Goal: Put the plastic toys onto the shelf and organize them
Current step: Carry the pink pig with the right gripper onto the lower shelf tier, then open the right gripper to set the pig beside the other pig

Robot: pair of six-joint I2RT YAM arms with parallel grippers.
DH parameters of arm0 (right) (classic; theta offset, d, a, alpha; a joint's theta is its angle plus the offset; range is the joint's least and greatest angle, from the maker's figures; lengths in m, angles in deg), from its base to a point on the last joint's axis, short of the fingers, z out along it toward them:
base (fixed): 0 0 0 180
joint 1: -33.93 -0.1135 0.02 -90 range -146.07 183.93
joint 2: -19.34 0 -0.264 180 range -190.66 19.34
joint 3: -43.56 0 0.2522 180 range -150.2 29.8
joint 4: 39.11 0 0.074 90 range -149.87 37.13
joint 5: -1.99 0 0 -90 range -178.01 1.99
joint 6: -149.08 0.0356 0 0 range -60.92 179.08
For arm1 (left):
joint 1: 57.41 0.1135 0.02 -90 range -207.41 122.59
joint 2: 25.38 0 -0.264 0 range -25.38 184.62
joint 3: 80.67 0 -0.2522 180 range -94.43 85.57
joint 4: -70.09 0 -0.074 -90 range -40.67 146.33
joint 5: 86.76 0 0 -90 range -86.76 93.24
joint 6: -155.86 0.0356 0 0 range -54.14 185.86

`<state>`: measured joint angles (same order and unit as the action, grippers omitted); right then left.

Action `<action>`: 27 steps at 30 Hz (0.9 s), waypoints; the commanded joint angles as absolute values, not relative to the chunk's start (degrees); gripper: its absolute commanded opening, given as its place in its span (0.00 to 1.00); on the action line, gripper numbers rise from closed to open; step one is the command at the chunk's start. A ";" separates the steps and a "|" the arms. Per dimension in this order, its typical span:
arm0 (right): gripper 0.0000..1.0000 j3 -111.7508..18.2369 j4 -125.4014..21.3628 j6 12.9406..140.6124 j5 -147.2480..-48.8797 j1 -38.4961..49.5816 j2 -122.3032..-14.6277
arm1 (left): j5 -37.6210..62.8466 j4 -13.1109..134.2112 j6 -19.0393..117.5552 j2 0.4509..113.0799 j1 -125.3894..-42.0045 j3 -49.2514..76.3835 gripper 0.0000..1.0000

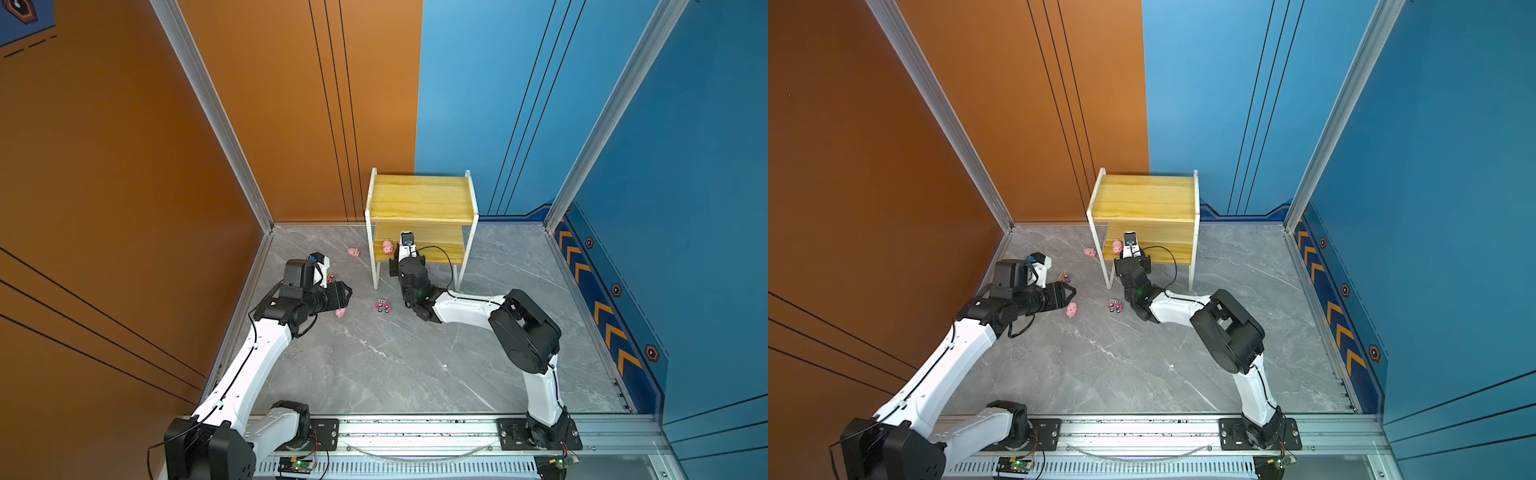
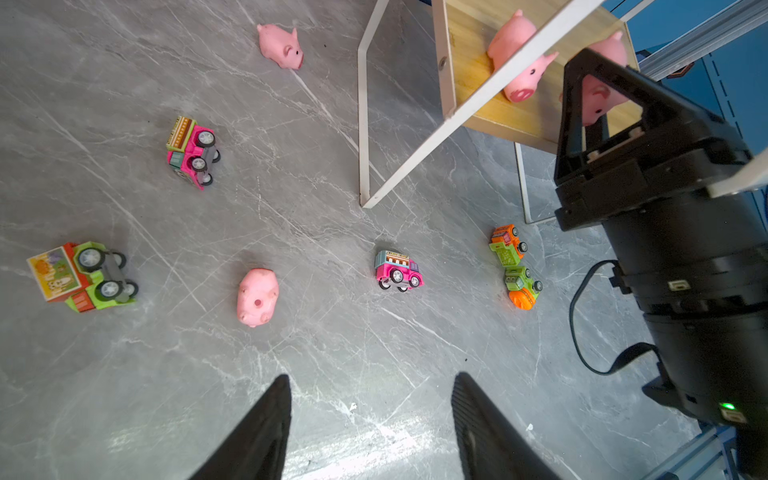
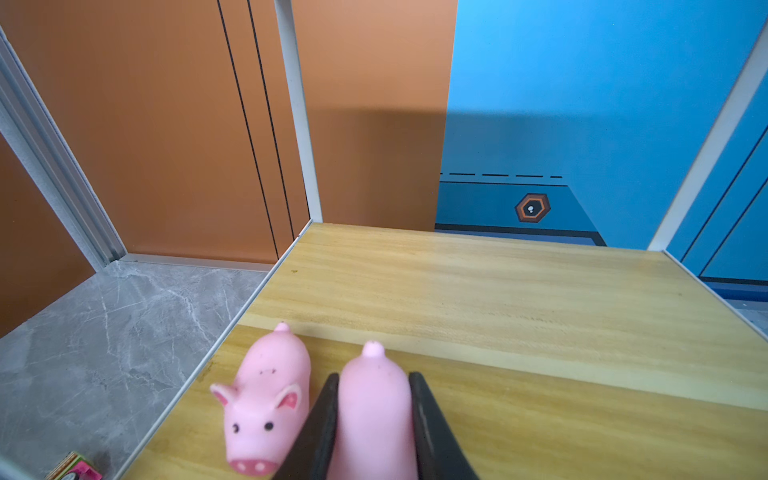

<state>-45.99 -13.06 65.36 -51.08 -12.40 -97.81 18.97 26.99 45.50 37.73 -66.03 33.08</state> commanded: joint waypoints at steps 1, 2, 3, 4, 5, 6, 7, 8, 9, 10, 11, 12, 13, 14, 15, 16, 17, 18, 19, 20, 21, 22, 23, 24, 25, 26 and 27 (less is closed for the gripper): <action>0.28 -47.98 -13.08 67.17 -48.85 -11.91 -98.87 | 20.32 27.41 46.35 36.86 -65.74 33.86 0.63; 0.28 -48.12 -13.19 67.45 -48.81 -11.87 -99.04 | 20.36 27.39 46.35 36.85 -65.68 33.89 0.63; 0.28 -48.21 -13.30 67.60 -48.90 -11.71 -99.14 | 20.37 27.41 46.35 36.85 -65.79 33.89 0.63; 0.28 -48.36 -13.50 67.70 -48.86 -11.67 -99.12 | 20.31 27.43 46.35 36.87 -65.84 33.89 0.63; 0.28 -48.49 -13.74 67.69 -48.77 -11.73 -99.14 | 20.32 27.44 46.35 36.84 -65.82 33.89 0.63; 0.28 -48.66 -14.24 67.73 -48.86 -11.70 -99.14 | 20.35 27.44 46.37 36.85 -65.84 33.83 0.63; 0.28 -48.89 -14.82 67.83 -48.93 -11.65 -99.14 | 20.41 27.49 46.35 36.85 -65.83 33.87 0.63; 0.28 -49.23 -15.39 68.00 -48.86 -11.58 -99.14 | 20.44 27.43 46.35 36.86 -65.82 33.85 0.63; 0.28 -49.40 -15.93 68.08 -48.94 -11.51 -99.14 | 20.45 27.42 46.35 36.85 -65.83 33.88 0.63; 0.29 -49.60 -16.33 68.26 -49.01 -11.35 -99.14 | 20.43 27.41 46.35 36.93 -65.84 33.80 0.63; 0.28 -49.69 -16.65 68.50 -48.92 -11.28 -99.07 | 20.47 27.41 46.36 36.93 -65.84 33.80 0.63; 0.29 -49.66 -16.84 68.58 -48.89 -11.24 -99.14 | 20.40 27.41 46.35 37.00 -65.77 33.80 0.63; 0.29 -49.82 -17.12 68.70 -49.00 -11.16 -99.12 | 20.39 27.44 46.35 37.06 -65.79 33.83 0.63; 0.29 -49.94 -17.47 68.85 -49.14 -11.06 -100.27 | 20.42 27.44 46.35 37.03 -65.79 33.80 0.63; 0.29 -50.02 -17.70 68.81 -49.16 -11.16 -100.79 | 20.52 27.44 46.35 37.10 -65.80 33.80 0.63; 0.29 -50.21 -17.94 68.90 -49.25 -11.02 -100.95 | 20.63 27.41 46.35 37.15 -65.80 33.79 0.63; 0.29 -50.46 -18.29 68.97 -49.59 -11.05 -101.06 | 20.61 27.42 46.35 37.10 -65.84 33.80 0.63; 0.29 -50.83 -18.97 69.01 -49.48 -11.00 -101.17 | 20.64 27.41 46.35 37.12 -65.84 33.79 0.63; 0.30 -51.13 -19.53 69.07 -49.25 -11.02 -101.40 | 20.64 27.41 46.35 37.14 -65.84 33.75 0.63; 0.30 -51.16 -19.73 69.26 -49.29 -10.99 -101.42 | 20.64 27.41 46.35 37.11 -65.84 33.80 0.63; 0.30 -51.17 -19.81 69.47 -49.31 -10.97 -101.49 | 20.64 27.42 46.35 37.13 -65.84 33.80 0.63; 0.31 -51.18 -19.82 69.55 -49.34 -10.98 -101.48 | 20.56 27.41 46.35 37.11 -65.83 33.80 0.63; 0.32 -51.23 -19.89 69.63 -49.47 -11.05 -101.52 | 20.64 27.43 46.35 37.11 -65.84 33.76 0.63; 0.34 -51.18 -19.91 69.78 -49.55 -11.05 -101.53 | 20.64 27.42 46.35 37.12 -65.83 33.80 0.63; 0.35 -51.17 -19.97 69.82 -49.52 -11.03 -101.51 | 20.60 27.41 46.35 37.11 -65.84 33.80 0.63; 0.37 -51.21 -20.00 69.82 -49.43 -11.11 -101.49 | 20.63 27.48 46.35 37.20 -65.84 33.75 0.63; 0.39 -51.18 -20.03 69.93 -49.31 -11.15 -101.40 | 20.63 27.46 46.35 37.21 -65.84 33.80 0.63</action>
<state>-50.41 -17.38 68.53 -50.21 -11.29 -100.54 19.38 26.99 45.50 37.73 -66.03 33.10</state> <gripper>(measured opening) 0.371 0.628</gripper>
